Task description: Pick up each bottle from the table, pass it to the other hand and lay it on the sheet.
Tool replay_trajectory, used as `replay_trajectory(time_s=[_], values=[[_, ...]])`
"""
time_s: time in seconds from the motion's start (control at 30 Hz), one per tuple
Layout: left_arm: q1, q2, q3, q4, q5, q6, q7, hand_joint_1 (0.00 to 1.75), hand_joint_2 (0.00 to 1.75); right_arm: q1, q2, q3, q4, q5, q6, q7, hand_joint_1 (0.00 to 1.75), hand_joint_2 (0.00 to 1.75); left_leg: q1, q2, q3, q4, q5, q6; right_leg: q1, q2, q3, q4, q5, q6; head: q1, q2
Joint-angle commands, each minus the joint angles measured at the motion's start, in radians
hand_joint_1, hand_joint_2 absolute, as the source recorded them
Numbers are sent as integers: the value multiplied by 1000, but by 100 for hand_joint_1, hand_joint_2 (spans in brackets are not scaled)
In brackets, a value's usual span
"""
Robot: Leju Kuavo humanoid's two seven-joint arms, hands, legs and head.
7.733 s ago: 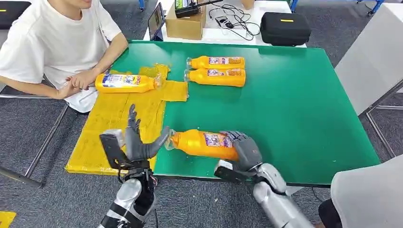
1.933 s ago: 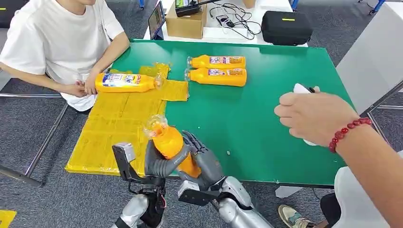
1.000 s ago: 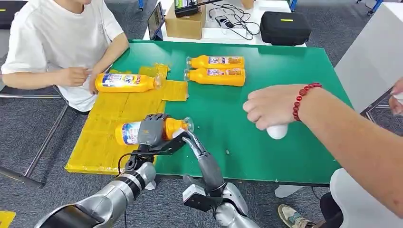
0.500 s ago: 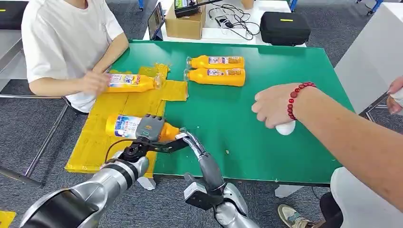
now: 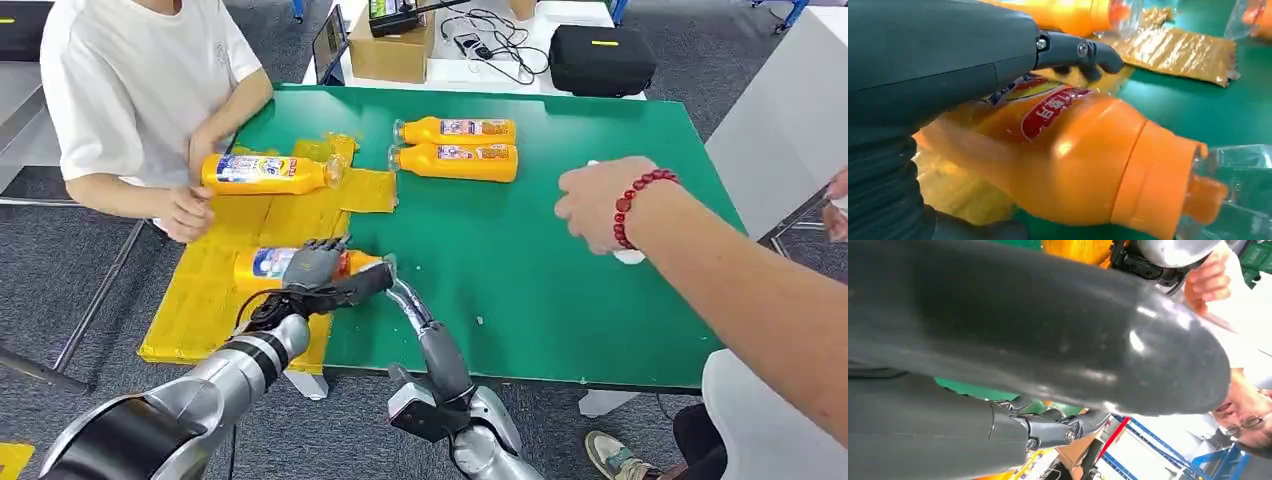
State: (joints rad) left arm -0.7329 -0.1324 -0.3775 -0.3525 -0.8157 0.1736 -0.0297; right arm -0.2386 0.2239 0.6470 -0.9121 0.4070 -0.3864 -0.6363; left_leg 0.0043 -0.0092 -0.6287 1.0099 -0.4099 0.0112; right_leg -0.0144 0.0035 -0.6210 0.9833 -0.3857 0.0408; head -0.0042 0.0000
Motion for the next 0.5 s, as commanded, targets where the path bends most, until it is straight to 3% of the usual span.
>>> replay_trajectory(time_s=[0.03, 0.13, 0.27, 0.5], values=[[-7, -38, 122, 63, 44, -23, -19, 0, 175, -44, -7, -15, 90, -10, -8, -14, 0, 0, 0, 1, 4, -1, -1, 0, 0, 0, 4, -1, -1, -1, 0, 0], [-3, -51, 174, 44, 106, 12, -85, 0, 175, -46, -11, -14, 95, -9, -5, -17, 0, 0, 0, 0, 4, -1, -1, 0, 0, 0, 4, -1, -1, -1, 0, 0], [16, -89, 256, -31, 253, 29, -294, 0, 175, -43, -20, -9, 101, 6, -23, -17, 0, 0, 0, 0, 3, -1, 0, 0, 0, 0, 3, -1, -1, -1, 0, 0], [23, -91, 246, -46, 262, 24, -291, 0, 175, -38, -26, -9, 94, 6, -21, -18, 0, 0, 0, 1, 5, -1, -1, 0, 0, 0, 5, -1, -2, -1, 0, 0]])
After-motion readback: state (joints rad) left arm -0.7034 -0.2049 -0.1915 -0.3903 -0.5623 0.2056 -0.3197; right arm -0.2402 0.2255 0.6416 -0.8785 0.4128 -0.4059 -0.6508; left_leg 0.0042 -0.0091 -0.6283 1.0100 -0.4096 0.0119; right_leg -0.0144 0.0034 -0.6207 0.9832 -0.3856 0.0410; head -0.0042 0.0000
